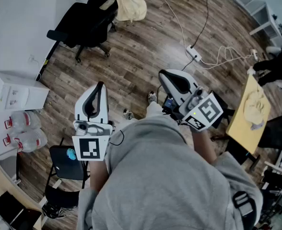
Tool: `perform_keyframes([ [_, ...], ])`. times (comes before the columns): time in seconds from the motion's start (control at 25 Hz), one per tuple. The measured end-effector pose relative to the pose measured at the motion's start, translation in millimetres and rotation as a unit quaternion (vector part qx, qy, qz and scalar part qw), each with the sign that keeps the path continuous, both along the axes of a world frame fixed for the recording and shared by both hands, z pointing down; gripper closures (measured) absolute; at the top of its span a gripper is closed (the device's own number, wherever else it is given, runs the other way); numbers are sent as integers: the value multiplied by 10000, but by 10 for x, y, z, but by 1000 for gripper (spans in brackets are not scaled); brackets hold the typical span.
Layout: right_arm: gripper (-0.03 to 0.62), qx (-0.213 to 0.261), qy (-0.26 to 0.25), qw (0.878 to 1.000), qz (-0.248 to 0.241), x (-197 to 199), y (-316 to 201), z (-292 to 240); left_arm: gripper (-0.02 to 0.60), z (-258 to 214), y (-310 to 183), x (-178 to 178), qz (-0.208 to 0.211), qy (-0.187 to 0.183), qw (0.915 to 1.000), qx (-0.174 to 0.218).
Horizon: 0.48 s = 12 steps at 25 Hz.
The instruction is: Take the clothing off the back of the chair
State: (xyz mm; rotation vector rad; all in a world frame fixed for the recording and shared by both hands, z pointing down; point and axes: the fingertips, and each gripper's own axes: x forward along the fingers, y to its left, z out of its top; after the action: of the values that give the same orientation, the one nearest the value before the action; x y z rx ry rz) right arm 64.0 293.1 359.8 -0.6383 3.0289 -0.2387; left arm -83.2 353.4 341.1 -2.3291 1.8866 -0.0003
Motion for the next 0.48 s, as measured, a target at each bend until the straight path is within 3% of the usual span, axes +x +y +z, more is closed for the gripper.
perform_keyframes([
  [0.48, 560, 99, 141, 9997, 194, -140, 14, 49, 546, 52, -42, -140, 148, -118, 9998, 30],
])
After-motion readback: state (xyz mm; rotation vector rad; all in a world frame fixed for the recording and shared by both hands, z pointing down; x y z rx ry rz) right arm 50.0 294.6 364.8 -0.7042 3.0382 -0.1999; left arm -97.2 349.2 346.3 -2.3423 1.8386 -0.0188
